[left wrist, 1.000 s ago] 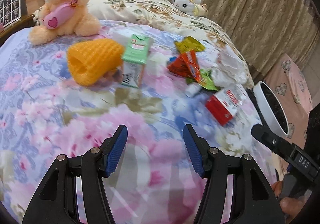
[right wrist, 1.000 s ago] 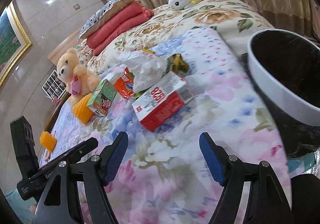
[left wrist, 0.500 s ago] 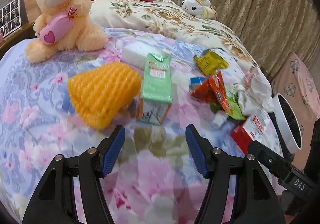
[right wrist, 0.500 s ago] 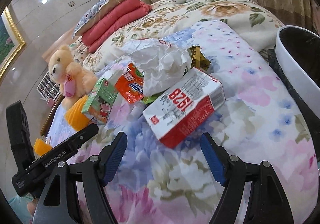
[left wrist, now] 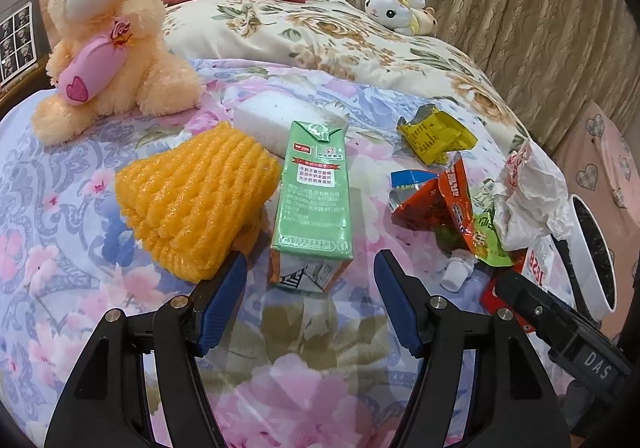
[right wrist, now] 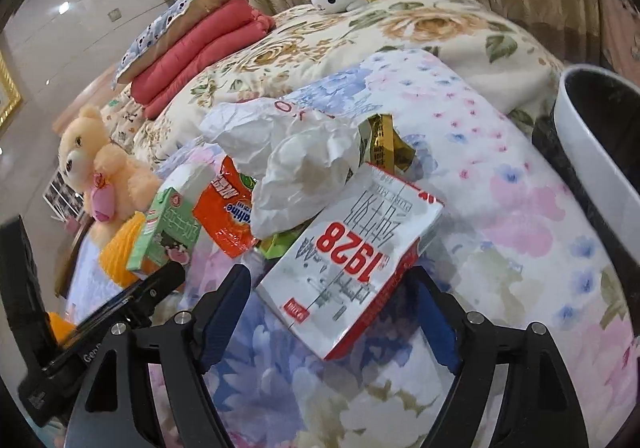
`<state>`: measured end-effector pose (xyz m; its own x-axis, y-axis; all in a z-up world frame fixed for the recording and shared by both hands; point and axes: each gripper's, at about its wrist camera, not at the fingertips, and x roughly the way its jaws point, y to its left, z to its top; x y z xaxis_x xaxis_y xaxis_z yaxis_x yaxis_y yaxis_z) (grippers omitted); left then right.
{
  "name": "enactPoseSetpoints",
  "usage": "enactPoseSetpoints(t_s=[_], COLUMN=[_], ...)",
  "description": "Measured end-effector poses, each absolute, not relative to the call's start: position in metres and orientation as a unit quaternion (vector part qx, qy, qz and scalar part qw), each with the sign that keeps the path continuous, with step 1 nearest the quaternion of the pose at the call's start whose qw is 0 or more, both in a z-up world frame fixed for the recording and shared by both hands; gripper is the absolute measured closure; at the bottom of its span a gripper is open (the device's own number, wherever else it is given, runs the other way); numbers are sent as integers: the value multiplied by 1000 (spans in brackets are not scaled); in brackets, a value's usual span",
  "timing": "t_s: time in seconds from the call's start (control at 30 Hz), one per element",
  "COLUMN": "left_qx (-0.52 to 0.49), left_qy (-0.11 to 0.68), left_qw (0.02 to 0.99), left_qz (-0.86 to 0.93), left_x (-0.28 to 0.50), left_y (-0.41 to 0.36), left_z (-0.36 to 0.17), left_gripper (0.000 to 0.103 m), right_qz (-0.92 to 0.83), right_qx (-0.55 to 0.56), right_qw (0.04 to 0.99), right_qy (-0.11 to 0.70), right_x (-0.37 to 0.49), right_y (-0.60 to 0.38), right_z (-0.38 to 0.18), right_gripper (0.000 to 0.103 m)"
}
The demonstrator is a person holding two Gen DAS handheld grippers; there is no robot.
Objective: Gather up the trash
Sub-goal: 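Grasp the green juice box with the left tool while the right tool grasps the red-and-white carton, then carry the green juice box and red-and-white carton over the bin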
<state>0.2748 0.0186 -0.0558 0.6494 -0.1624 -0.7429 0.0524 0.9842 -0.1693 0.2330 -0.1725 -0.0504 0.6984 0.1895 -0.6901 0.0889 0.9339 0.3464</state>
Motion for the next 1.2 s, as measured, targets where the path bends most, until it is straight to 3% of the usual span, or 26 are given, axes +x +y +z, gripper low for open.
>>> enactPoseSetpoints(t_s=[0.07,0.17,0.23,0.33,0.6,0.87,0.93,1.0,1.17,1.2], left_qx=[-64,-58,-57,-56,-69,-62,-61,-63,-66,-63], left_qy=[413,417,416,411,416,429,431,428,420,418], left_qw=[906,905,905,907,901,893,893,896,901,901], left_qz=[-60,-63,-65,-72,-105,-119,-113,-100,-90,-91], left_x=[275,276,274,265,220,189,189,191,199,200], left_y=[17,14,13,10,-3,-25,-26,-25,-24,-25], left_z=[-56,-57,-57,-54,-51,-56,-56,-55,-56,-56], left_gripper=[45,69,73,73,73,72,60,47,46,51], right_qz=[35,51,66,79,98,73,63,52,31,29], right_qx=[181,182,186,186,159,196,208,206,186,180], right_qw=[904,903,901,900,896,885,884,890,900,902], right_qy=[385,386,386,386,404,416,414,405,393,392], right_x=[231,226,219,207,174,167,170,172,180,180], right_y=[-176,-183,-189,-197,-227,-245,-246,-245,-243,-242], right_z=[-51,-50,-48,-43,-36,-47,-50,-50,-51,-51], right_gripper=[26,35,43,48,49,43,36,36,38,42])
